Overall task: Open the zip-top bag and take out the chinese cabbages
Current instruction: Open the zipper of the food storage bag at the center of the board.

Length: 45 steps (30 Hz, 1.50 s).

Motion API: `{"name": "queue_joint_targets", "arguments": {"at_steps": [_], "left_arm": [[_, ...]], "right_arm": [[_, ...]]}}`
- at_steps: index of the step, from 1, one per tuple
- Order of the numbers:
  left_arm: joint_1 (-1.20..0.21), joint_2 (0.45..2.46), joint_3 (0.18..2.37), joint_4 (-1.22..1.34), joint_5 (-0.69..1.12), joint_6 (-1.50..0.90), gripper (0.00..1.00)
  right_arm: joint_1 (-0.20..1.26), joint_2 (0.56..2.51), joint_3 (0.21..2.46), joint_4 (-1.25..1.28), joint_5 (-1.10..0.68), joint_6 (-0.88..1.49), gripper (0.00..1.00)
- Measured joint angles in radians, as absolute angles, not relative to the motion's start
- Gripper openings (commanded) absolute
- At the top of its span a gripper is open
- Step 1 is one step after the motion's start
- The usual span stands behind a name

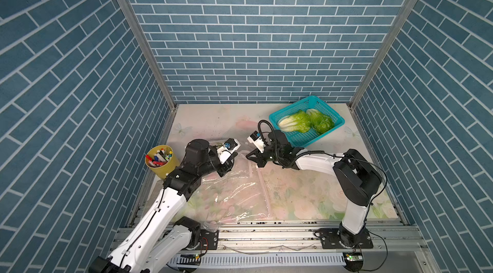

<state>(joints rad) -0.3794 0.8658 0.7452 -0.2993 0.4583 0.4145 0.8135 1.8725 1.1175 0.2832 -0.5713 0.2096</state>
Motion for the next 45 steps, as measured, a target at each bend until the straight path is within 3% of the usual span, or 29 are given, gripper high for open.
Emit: {"name": "queue_joint_targets", "arguments": {"at_steps": [6,7,11,14,18,22,25,28,32,34,38,45], "left_arm": [[-0.379,0.863,0.741,-0.294,0.471,0.398,0.00],[-0.379,0.863,0.741,-0.294,0.473,0.396,0.05],[-0.380,0.868,0.743,-0.302,0.469,0.384,0.41],[-0.380,0.870,0.744,-0.294,0.432,0.349,0.99],[-0.376,0.874,0.744,-0.259,0.332,0.272,1.00],[-0.354,0.927,0.783,-0.263,0.089,0.121,1.00],[-0.286,1.050,0.920,-0.371,-0.040,0.014,0.99],[-0.213,1.223,1.103,-0.486,-0.098,-0.062,0.92],[-0.172,1.377,1.191,-0.574,-0.105,-0.136,0.84],[-0.154,1.420,1.191,-0.617,-0.084,-0.174,0.75],[-0.113,1.472,1.191,-0.662,-0.055,-0.225,0.65],[-0.104,1.562,1.184,-0.694,-0.026,-0.253,0.67]], "right_arm": [[0.813,1.959,1.185,0.330,-0.553,0.290,0.35],[0.813,1.978,1.208,0.326,-0.532,0.303,0.39],[0.802,2.036,1.296,0.323,-0.478,0.347,0.50],[0.764,2.079,1.354,0.321,-0.476,0.378,0.58],[0.713,2.132,1.433,0.307,-0.500,0.398,0.59],[0.685,2.159,1.481,0.290,-0.570,0.411,0.52],[0.689,2.174,1.491,0.285,-0.655,0.422,0.44],[0.696,2.206,1.494,0.294,-0.752,0.435,0.39],[0.703,2.238,1.494,0.278,-0.836,0.440,0.38],[0.706,2.239,1.496,0.246,-0.865,0.430,0.39],[0.711,2.239,1.522,0.195,-0.875,0.393,0.48],[0.714,2.201,1.444,0.266,-0.733,0.360,0.48]]}}
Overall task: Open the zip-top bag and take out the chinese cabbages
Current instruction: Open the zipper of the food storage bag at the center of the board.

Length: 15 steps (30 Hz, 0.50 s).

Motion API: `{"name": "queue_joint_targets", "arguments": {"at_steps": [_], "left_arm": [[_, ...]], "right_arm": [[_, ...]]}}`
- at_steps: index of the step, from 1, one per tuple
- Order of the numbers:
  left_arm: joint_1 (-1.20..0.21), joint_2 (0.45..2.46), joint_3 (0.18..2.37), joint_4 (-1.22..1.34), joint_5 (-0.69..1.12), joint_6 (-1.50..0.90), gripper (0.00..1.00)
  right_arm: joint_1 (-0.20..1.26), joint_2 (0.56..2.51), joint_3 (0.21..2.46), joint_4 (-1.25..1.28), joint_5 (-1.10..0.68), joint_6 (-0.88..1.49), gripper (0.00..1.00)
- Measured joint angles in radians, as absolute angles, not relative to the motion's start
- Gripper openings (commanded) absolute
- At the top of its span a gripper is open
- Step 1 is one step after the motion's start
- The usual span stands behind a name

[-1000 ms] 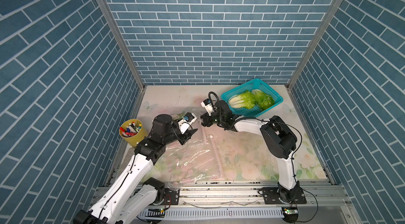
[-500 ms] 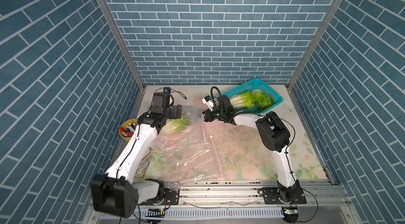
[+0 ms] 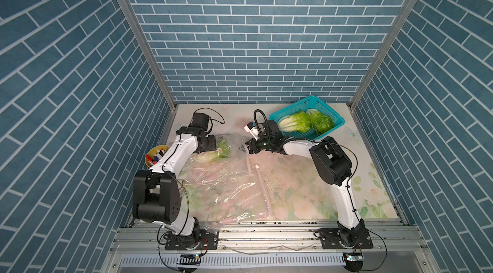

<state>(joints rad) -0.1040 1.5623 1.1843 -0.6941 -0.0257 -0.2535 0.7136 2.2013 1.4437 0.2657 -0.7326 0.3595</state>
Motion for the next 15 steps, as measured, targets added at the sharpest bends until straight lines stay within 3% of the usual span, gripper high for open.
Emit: {"name": "queue_joint_targets", "arguments": {"at_steps": [8,15], "left_arm": [[-0.103,1.578,1.176,-0.690,-0.024,-0.270,0.69],[-0.103,1.597,1.171,-0.675,-0.019,-0.279,0.69]], "right_arm": [[0.713,2.225,1.499,0.419,-0.763,0.445,0.36],[0.714,2.378,1.559,0.862,-0.925,0.845,0.34]]}}
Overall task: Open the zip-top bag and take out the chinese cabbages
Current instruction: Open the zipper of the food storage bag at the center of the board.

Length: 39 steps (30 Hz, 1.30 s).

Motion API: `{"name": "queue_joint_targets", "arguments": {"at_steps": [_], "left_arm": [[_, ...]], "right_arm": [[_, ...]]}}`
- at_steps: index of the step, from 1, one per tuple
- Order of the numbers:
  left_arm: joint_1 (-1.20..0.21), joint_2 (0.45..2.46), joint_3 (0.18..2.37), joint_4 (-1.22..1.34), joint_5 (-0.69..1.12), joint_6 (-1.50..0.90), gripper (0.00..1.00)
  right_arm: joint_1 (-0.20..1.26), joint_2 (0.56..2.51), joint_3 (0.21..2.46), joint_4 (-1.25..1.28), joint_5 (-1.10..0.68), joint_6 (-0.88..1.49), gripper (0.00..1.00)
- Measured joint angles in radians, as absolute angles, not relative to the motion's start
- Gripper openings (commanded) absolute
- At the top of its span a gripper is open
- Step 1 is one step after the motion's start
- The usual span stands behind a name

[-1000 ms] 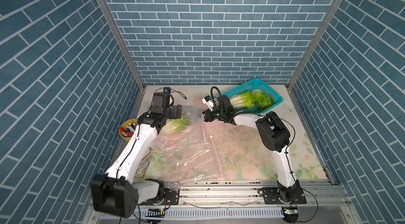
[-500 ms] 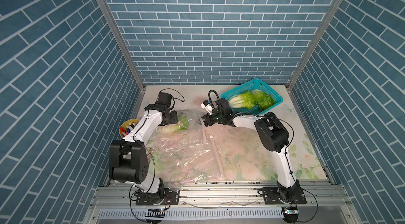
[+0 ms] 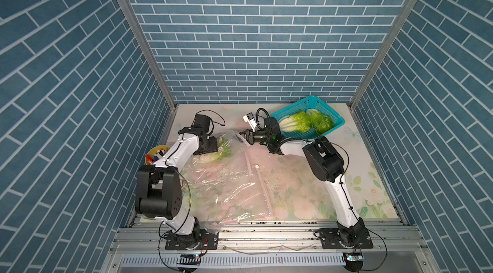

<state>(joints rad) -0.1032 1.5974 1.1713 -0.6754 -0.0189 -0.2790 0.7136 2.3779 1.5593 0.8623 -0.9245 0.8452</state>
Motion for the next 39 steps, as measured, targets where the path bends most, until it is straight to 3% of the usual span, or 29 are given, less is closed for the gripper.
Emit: {"name": "queue_joint_targets", "arguments": {"at_steps": [6,12,18,27,30,33,35,39], "left_arm": [[-0.103,1.598,1.171,-0.675,-0.018,-0.281,0.69],[-0.103,1.597,1.163,-0.674,-0.017,-0.281,0.69],[-0.102,1.593,1.151,-0.653,-0.009,-0.291,0.69],[-0.099,1.547,1.138,-0.641,0.000,-0.303,0.81],[-0.092,1.514,1.135,-0.639,-0.005,-0.304,0.83],[-0.083,1.492,1.134,-0.639,-0.010,-0.304,0.84],[-0.076,1.492,1.134,-0.640,-0.015,-0.306,0.83],[-0.061,1.507,1.134,-0.642,-0.014,-0.315,0.81]], "right_arm": [[0.715,2.458,1.575,0.993,-1.031,1.022,0.25],[0.733,2.307,1.413,0.634,-1.023,0.663,0.14],[0.796,2.181,1.454,0.164,-0.878,0.233,0.01],[0.802,2.172,1.448,-0.037,-0.533,0.106,0.00],[0.796,2.172,1.448,-0.053,-0.496,0.106,0.05],[0.788,2.172,1.448,-0.043,-0.540,0.114,0.29],[0.785,2.172,1.446,-0.015,-0.613,0.137,0.38],[0.785,2.172,1.449,0.023,-0.712,0.168,0.41]]}}
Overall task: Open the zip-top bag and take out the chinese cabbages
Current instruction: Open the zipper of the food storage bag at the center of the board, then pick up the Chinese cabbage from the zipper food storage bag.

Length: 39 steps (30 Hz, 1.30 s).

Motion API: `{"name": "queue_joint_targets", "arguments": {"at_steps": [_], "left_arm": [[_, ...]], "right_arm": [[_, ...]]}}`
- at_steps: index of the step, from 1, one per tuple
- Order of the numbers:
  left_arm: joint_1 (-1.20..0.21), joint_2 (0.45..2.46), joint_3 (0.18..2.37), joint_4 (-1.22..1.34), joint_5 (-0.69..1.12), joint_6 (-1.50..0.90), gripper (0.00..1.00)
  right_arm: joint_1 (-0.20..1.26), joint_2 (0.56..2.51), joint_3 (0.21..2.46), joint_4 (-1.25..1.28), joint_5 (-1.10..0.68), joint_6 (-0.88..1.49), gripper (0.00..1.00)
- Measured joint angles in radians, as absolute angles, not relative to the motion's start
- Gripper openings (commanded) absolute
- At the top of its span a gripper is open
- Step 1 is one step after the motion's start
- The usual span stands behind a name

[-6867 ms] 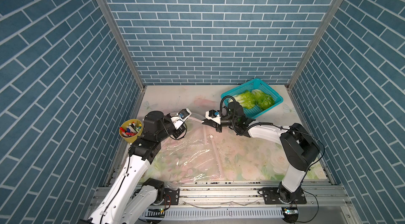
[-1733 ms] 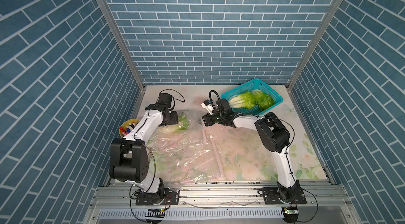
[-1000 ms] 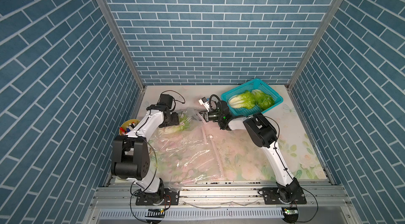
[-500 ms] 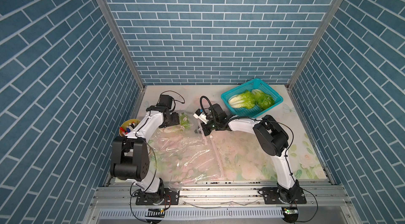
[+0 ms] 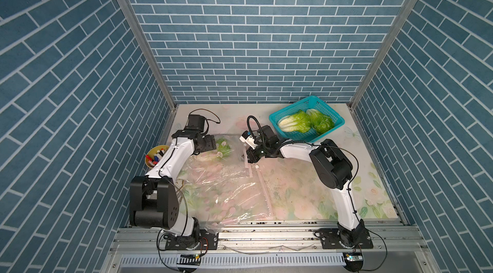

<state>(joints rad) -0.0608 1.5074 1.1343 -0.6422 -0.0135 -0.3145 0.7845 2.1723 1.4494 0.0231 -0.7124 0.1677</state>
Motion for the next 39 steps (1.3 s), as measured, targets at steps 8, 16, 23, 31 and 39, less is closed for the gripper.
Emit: {"name": "queue_joint_targets", "arguments": {"at_steps": [8,16,23,31,39], "left_arm": [[-0.054,1.525,1.140,-0.647,-0.001,-0.319,0.79],[-0.052,1.525,1.147,-0.651,0.006,-0.319,0.79],[-0.052,1.525,1.147,-0.657,0.007,-0.318,0.80],[-0.052,1.525,1.147,-0.676,0.012,-0.308,0.80],[-0.052,1.525,1.148,-0.684,0.014,-0.302,0.80]], "right_arm": [[0.774,2.103,1.447,-0.126,-0.645,0.070,0.38],[0.662,1.901,1.241,-0.109,-0.666,0.025,0.31],[0.637,1.893,1.213,0.041,-0.675,0.089,0.26],[0.646,1.931,1.237,0.179,-0.688,0.174,0.22],[0.650,1.966,1.243,0.207,-0.694,0.187,0.19]]}}
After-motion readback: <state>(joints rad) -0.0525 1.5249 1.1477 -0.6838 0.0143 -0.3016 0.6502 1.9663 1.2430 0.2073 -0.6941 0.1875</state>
